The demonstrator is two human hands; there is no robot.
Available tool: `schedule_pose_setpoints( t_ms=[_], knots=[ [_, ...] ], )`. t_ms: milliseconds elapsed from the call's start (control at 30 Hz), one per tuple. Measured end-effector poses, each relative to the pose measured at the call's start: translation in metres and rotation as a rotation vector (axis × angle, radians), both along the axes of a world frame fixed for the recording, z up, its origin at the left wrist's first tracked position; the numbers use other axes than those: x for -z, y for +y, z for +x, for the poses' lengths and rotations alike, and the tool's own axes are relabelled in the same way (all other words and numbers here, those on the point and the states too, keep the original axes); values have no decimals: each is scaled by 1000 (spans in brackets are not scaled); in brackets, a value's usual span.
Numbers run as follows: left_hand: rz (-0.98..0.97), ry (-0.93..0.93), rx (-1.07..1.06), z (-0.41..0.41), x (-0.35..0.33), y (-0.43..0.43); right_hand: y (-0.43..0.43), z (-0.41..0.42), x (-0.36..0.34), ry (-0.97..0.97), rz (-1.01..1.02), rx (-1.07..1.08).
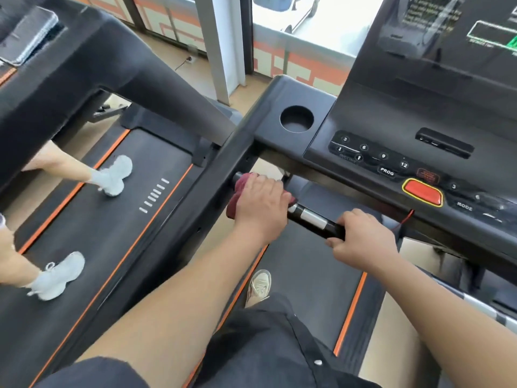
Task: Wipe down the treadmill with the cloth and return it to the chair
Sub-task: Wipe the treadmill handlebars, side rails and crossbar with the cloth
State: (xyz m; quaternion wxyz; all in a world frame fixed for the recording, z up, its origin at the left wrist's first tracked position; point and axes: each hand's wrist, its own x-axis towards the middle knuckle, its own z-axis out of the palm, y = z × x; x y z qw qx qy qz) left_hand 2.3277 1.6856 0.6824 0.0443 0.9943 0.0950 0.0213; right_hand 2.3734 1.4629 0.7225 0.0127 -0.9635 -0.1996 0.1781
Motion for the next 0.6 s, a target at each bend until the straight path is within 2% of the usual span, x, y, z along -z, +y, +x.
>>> schedule_pose_setpoints(
  t_ms=[67, 133, 200, 267, 367, 467, 500, 533, 600],
  knots=[
    [-86, -33, -51, -3, 5, -36, 4, 0, -2, 1, -19, -10],
    [-175, -63, 160, -14, 15, -62, 6, 2, -3, 8, -26, -14],
    [-190, -91, 380, -22, 19, -52, 8, 4, -5, 27, -41, -27],
    [-126, -55, 429, -18, 17, -18, 9, 6, -6, 41, -55, -25],
    [-44, 36, 220, -4, 10, 17, 8, 6, -6, 44, -60, -20],
    [-39, -15, -41, 0, 8, -5, 5, 4, -3, 35, -47, -6],
    [-94, -42, -126, -1, 5, -23, 5, 2, -3, 22, -42, 0],
    [-154, -50, -159, -3, 3, -42, 4, 1, -2, 8, -35, 4],
    [-189, -37, -10, -8, 2, -77, 4, -2, -3, -13, -10, 3]
  ],
)
